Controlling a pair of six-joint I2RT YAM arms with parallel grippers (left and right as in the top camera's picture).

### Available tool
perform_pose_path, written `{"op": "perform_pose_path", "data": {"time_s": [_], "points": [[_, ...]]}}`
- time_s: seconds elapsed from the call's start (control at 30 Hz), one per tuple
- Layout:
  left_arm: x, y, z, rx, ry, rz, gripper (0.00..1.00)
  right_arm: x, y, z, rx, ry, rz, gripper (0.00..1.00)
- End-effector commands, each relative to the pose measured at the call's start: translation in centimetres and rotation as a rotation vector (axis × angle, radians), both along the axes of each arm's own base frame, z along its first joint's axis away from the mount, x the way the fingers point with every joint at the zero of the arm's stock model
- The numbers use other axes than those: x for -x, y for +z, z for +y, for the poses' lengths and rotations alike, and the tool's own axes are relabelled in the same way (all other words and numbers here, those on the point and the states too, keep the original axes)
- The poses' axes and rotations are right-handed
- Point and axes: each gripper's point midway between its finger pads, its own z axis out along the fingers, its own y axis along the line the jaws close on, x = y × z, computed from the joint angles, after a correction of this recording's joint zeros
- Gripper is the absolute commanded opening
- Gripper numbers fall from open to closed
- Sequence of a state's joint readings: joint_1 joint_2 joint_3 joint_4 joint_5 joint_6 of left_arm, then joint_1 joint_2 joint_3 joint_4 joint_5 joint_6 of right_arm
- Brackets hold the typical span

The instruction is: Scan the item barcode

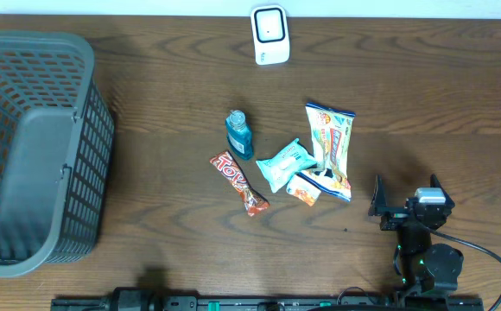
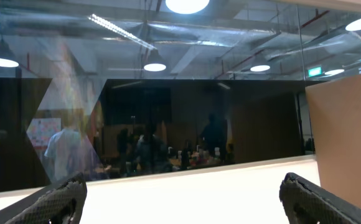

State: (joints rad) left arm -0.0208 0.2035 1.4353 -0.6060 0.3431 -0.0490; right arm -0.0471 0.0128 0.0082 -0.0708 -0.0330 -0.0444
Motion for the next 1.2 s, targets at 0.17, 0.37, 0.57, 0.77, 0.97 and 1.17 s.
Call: {"op": "perform_pose_path", "data": {"time_s": [0.17, 0.37, 0.57, 0.77, 0.97, 1.17], "points": [[1.8, -0.5, -0.4, -0.005, -0.023, -0.033, 0.98, 0.0, -0.1, 0.2, -0.01, 0.008, 0.002, 0.99], [2.6, -0.6, -0.4, -0.007, -0.026, -0.05, 0.98, 0.0, -0.1, 0.2, -0.009, 0.007, 0.002, 0.99], [4.1, -1.1, -1.6, -0.048, -0.089, -0.077, 0.98, 0.0, -0.1, 0.2, -0.01, 0.008, 0.002, 0.99], [7.2, -2.1, -1.5, -0.05, -0.086, -0.141, 0.98, 0.0, -0.1, 0.2, -0.01, 0.008, 0.002, 0.99], [8.3, -2.6, -1.6, -0.053, -0.074, -0.156, 0.98, 0.0, -0.1, 0.2, -0.01, 0.008, 0.002, 0.99], [7.6, -2.5, -1.2, -0.055, -0.048, -0.159, 0.98, 0.0, -0.1, 0.2, -0.009, 0.007, 0.002, 0.99]]}}
